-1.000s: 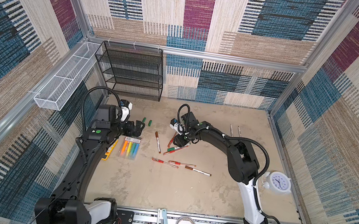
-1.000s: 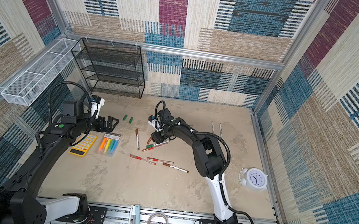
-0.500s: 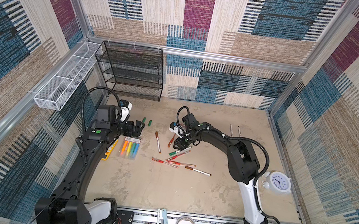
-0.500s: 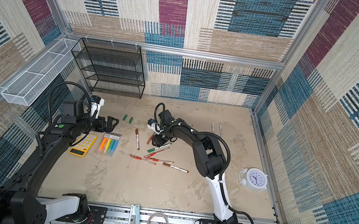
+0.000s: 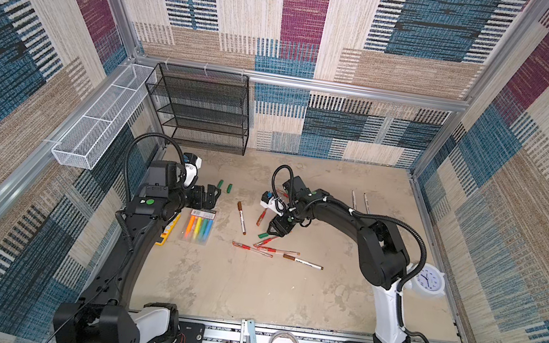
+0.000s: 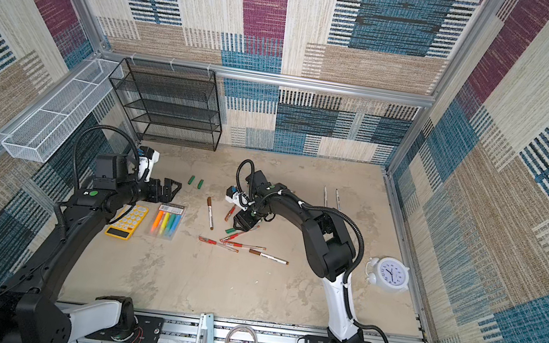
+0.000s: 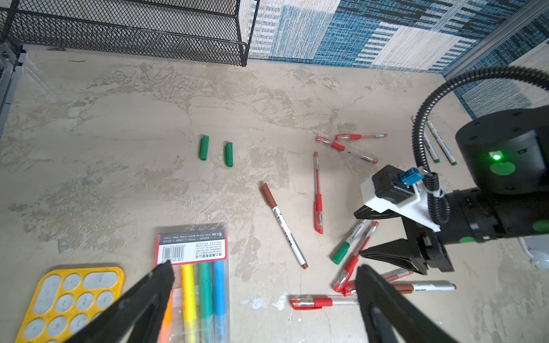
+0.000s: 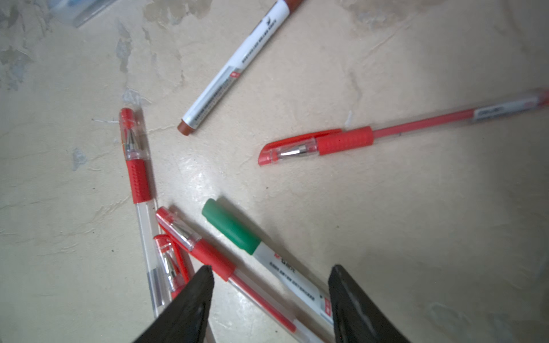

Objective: Remove pen caps from pens
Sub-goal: Pick up the pen from the center of the table.

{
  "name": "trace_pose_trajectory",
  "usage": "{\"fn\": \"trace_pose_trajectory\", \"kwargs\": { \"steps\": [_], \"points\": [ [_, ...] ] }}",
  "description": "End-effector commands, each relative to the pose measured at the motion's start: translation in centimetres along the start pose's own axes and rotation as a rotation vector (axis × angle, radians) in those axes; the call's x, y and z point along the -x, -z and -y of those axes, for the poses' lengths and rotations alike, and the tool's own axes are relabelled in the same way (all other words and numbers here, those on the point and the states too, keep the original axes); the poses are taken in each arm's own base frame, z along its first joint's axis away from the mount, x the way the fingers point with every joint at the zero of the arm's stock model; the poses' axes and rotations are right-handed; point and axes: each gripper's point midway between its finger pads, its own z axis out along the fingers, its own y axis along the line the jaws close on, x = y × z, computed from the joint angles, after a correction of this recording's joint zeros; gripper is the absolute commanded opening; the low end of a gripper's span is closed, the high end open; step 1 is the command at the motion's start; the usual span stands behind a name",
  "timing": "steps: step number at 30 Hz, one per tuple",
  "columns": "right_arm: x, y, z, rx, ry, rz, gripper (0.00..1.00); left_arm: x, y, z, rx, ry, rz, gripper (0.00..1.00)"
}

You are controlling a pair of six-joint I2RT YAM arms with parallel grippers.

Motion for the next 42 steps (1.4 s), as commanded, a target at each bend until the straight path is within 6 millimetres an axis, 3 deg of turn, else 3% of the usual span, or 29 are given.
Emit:
{"fn": "trace_pose_trajectory", "kwargs": {
  "steps": [1, 13, 18, 30, 34, 42],
  "points": [
    [-0.4, -0.2, 1.4, -0.08, 0.027, -0.024, 0.65, 0.6, 0.0, 0.1, -0.005, -0.009, 0.024, 0.99],
    [-2.3, -1.9, 2.7, -0.123, 0.006, -0.109, 0.6, 0.7, 0.1, 0.1, -0.008, -0.006, 0.022, 0.99],
    [-3.1, -2.2, 3.3, -0.152, -0.001, -0.137, 0.43, 0.6, -0.1, 0.1, -0.009, -0.002, 0.02, 0.99],
    [-4.9, -1.9, 4.2, -0.224, 0.016, -0.178, 0.15, 0.5, -0.1, 0.0, -0.007, -0.005, 0.021, 0.99],
    [-5.0, -1.0, 4.0, -0.228, 0.024, -0.17, 0.1, 0.7, 0.1, 0.4, -0.022, 0.0, 0.021, 0.99],
    [-1.2, 4.2, 4.3, -0.262, -0.003, 0.0, 0.05, 0.8, 0.2, 1.9, -0.109, 0.003, 0.025, 0.98]
  ]
}}
